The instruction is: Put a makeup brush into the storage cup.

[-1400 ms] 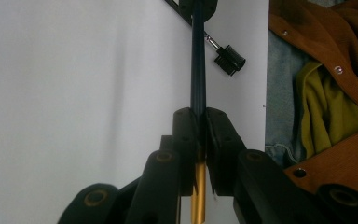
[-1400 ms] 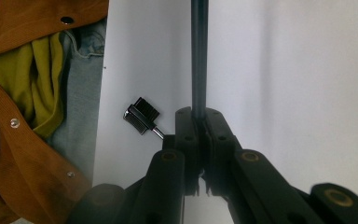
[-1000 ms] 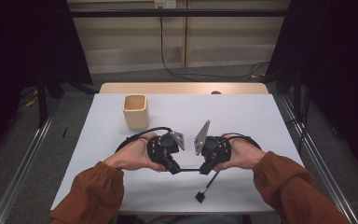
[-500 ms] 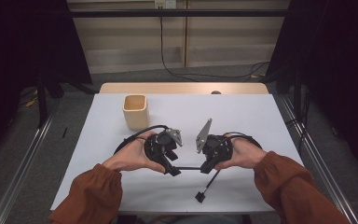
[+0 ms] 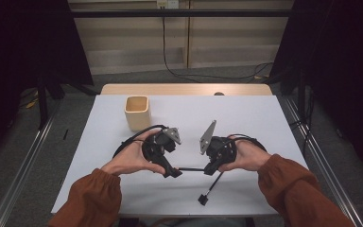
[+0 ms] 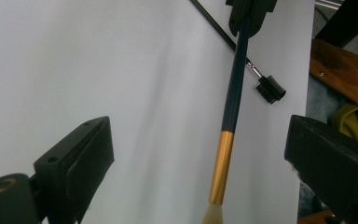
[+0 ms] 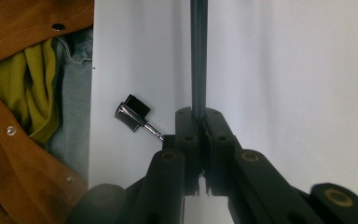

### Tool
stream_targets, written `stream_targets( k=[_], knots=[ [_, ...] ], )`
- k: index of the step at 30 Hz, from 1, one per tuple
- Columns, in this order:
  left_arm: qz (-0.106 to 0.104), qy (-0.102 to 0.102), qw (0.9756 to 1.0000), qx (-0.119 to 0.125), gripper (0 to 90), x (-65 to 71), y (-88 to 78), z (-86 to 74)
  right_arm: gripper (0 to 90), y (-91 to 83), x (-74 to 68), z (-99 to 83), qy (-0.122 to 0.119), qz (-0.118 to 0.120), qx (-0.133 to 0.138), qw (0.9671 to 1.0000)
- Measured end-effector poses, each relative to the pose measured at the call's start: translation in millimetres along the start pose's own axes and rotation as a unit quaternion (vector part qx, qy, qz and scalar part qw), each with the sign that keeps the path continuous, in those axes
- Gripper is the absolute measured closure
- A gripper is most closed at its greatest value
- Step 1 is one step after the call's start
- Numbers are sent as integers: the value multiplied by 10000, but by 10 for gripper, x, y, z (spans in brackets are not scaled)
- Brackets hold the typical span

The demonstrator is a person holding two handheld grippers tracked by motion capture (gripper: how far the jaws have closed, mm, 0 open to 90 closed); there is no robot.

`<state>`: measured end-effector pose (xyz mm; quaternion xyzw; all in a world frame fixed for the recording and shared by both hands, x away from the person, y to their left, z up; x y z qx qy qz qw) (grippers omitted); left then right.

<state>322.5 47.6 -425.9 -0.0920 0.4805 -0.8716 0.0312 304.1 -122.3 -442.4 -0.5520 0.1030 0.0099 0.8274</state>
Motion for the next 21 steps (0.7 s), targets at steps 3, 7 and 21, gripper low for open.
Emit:
stream_targets(
  k=[3, 7, 21],
  knots=[
    [12, -35, 10000, 83, 55, -9, -14, -44, 860, -19, 10, -37, 32, -17, 26, 10000],
    [7, -105, 9998, 173, 49, -41, -16, -118, 860, -43, 3, -107, 88, -52, 57, 9999],
    [288, -333, 9968, 665, 47, -65, -123, -252, 860, -90, 41, -327, 333, -189, 210, 9990]
  ],
)
Point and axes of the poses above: each handheld gripper's, and its own axes: y roughly forward along the jaws, z roughly out of its top, x roughly to its right, the point moved 5 cm from there along y, roughly forward along the jaws
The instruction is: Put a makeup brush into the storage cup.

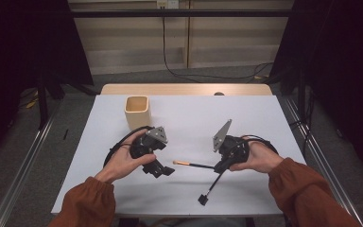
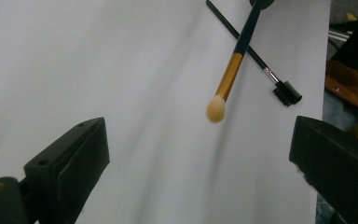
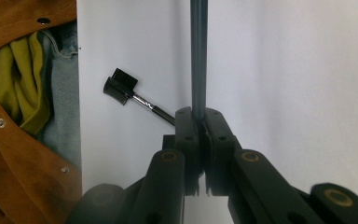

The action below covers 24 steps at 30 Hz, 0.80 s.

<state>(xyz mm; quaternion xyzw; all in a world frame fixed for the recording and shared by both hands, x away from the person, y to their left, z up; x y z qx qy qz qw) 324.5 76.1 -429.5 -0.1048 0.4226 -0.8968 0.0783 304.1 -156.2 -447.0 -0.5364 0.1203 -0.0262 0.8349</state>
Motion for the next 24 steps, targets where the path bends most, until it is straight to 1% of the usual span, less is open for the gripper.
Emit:
stream_targets(
  k=[1, 3, 4, 6, 8, 12, 13, 14, 16, 19, 20, 22, 23, 24],
  knots=[
    [33, -25, 10000, 46, 47, 2, -3, -11, 860, 2, -11, -13, 21, 0, -10, 10000],
    [57, -108, 9999, 54, 47, 10, -9, -37, 860, 7, -22, -40, 55, -24, -9, 10000],
    [95, -131, 9999, 32, 47, 8, -14, -50, 860, 9, -20, -53, 64, -27, 14, 10000],
    [80, -194, 9998, 45, 47, -5, -25, -72, 859, 4, -13, -82, 117, -76, 65, 9999],
    [133, -241, 9996, 86, 47, -29, -37, -87, 859, -3, -12, -111, 169, -96, 122, 9997],
    [203, -299, 9991, 214, 47, -32, -48, -111, 859, -28, -19, -151, 270, -176, 355, 9988],
    [179, -296, 9992, 203, 47, -30, -51, -118, 859, -33, -18, -161, 292, -180, 418, 9985],
    [217, -309, 9990, 220, 47, -30, -49, -128, 860, -36, -17, -170, 300, -185, 472, 9983],
    [215, -296, 9991, 230, 47, -36, -45, -144, 859, -35, -19, -182, 329, -207, 565, 9976],
    [235, -348, 9987, 294, 47, -22, -43, -153, 859, -25, -35, -183, 349, -208, 682, 9968],
    [281, -357, 9985, 307, 47, -17, -41, -156, 859, -23, -42, -177, 349, -203, 740, 9964],
    [291, -358, 9983, 356, 47, -2, -45, -158, 859, -25, -46, -164, 350, -237, 848, 9955],
    [291, -302, 9986, 331, 47, -5, -54, -167, 859, -27, -46, -158, 368, -268, 941, 9945],
    [326, -323, 9983, 366, 47, -4, -59, -171, 860, -27, -50, -156, 381, -260, 1047, 9934]
  ],
)
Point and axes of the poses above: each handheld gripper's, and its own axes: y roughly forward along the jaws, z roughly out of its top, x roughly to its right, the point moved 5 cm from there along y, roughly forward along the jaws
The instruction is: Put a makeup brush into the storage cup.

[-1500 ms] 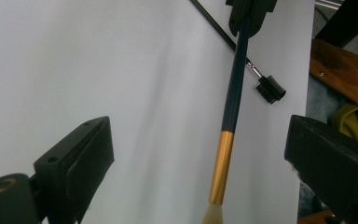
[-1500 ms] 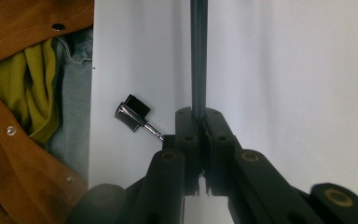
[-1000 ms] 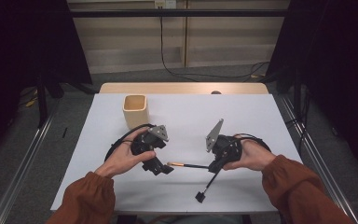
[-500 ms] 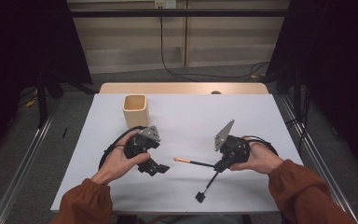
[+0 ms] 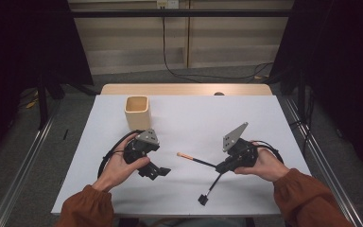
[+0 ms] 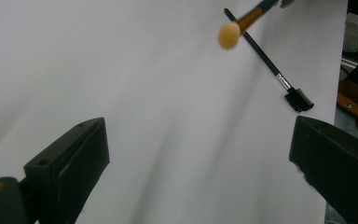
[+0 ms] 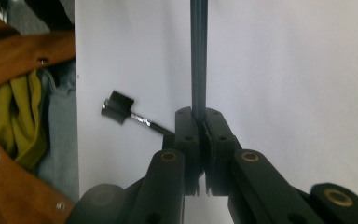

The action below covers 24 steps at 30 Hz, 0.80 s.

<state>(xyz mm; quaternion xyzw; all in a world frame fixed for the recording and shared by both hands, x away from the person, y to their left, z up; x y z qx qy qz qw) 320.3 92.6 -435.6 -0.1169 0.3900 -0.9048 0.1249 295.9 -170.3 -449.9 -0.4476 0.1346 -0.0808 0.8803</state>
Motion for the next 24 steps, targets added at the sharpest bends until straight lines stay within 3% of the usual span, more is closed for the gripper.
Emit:
stream_targets(
  k=[1, 5, 9, 14, 18, 22, 24],
  knots=[
    [-4, -84, 9999, 75, 47, 7, -3, 1, 860, 4, -6, -4, 3, 20, 73, 10000],
    [98, -59, 9999, 89, 47, -7, -25, -23, 860, 8, -8, -32, 63, -32, 267, 9996],
    [25, -138, 9998, 162, 47, 1, -24, -37, 860, -7, -3, -49, 174, -74, 535, 9984],
    [2, -78, 9999, 102, 47, -21, -22, -61, 860, -1, -13, -59, 285, -157, 885, 9955],
    [37, -153, 9997, 168, 47, -20, -21, -62, 860, -6, -6, -57, 381, -194, 1240, 9914],
    [47, -103, 9996, 262, 47, 14, -17, -61, 860, 2, 0, -69, 486, -234, 1548, 9865],
    [79, -34, 9998, 182, 47, 1, -21, -69, 860, 9, -7, -74, 509, -233, 1714, 9836]
  ],
)
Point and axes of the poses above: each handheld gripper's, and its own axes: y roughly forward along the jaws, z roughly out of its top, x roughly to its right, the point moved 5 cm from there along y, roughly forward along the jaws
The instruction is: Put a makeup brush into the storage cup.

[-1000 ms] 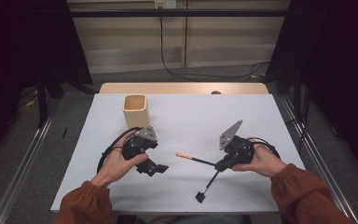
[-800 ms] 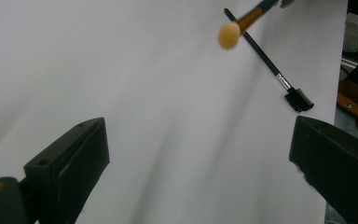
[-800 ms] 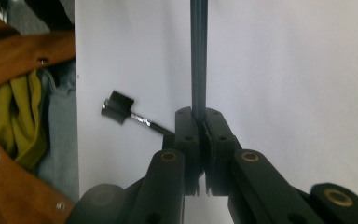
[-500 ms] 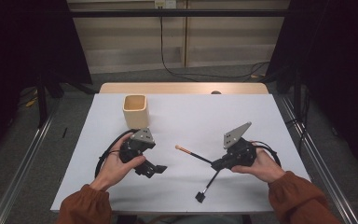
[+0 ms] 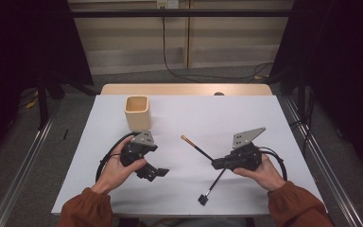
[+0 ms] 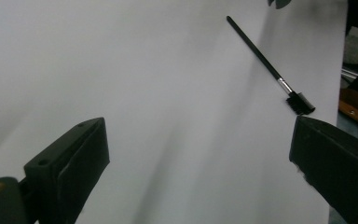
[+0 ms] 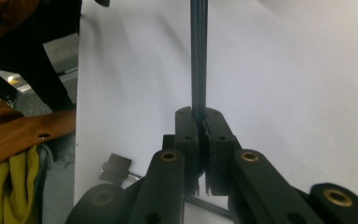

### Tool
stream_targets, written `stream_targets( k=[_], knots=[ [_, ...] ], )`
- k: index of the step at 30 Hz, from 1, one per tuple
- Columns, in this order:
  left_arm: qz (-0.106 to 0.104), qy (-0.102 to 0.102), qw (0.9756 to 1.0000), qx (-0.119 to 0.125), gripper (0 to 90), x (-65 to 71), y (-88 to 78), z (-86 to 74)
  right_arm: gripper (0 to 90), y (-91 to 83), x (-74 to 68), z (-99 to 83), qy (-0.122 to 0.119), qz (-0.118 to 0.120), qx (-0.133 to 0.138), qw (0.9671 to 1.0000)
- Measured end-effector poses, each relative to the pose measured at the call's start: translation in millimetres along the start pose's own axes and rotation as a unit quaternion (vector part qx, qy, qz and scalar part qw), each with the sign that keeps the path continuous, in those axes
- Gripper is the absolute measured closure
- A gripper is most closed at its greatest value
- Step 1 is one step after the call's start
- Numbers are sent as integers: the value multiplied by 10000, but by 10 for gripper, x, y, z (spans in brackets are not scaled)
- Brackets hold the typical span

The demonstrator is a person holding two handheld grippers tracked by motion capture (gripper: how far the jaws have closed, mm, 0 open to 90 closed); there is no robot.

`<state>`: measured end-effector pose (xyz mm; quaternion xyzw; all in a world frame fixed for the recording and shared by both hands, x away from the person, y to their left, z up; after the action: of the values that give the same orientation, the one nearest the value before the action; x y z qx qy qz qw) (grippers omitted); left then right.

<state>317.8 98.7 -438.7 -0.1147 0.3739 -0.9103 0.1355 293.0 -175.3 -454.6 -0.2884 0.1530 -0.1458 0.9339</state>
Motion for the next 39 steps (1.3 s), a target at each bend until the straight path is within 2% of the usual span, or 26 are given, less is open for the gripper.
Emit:
stream_targets(
  k=[4, 7, 12, 14, 15, 19, 20, 23, 25, 28, 31, 33, 39],
  knots=[
    [17, -114, 9999, 98, 47, -5, 9, -12, 860, 4, -12, 2, 52, 22, 306, 9995],
    [47, -36, 10000, 38, 47, 8, 9, -24, 860, 14, -21, 16, 39, 16, 517, 9987],
    [48, -73, 10000, 26, 47, 11, 33, -55, 860, 20, -44, 48, 47, -19, 907, 9959],
    [62, -184, 9998, 111, 47, 26, 47, -66, 860, 13, -52, 44, 97, 0, 1015, 9948],
    [63, -70, 9999, 44, 47, 12, 37, -78, 860, 9, -52, 35, 118, -5, 1041, 9945],
    [153, -180, 9992, 309, 47, 4, 31, -71, 860, -4, -64, 35, 83, -38, 1075, 9942],
    [157, -270, 9986, 429, 47, 14, 35, -64, 860, -10, -65, 44, 74, -49, 1116, 9937],
    [202, -218, 9982, 522, 44, 15, 44, -54, 861, -14, -65, 53, 69, -42, 1175, 9930],
    [286, -233, 9970, 683, 44, 21, 39, -33, 860, -7, -64, 48, 67, -50, 1172, 9931],
    [342, -330, 9935, 1032, 40, 31, 20, 2, 860, 2, -73, 52, 54, -37, 1183, 9930],
    [397, -296, 9916, 1198, 36, 53, 20, 25, 860, 7, -78, 56, 69, -27, 1203, 9927],
    [361, -266, 9904, 1309, 33, 73, 21, 46, 860, 7, -88, 63, 66, -13, 1235, 9923],
    [373, -162, 9850, 1678, 36, 121, 1, 124, 860, 2, -100, 81, 45, 3, 1332, 9911]
  ],
)
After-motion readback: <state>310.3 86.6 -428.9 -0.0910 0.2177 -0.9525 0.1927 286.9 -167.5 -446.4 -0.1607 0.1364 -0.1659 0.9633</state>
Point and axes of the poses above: each handheld gripper's, and its own axes: y roughly forward along the jaws, z roughly out of its top, x roughly to its right, the point moved 5 cm from there along y, roughly forward along the jaws
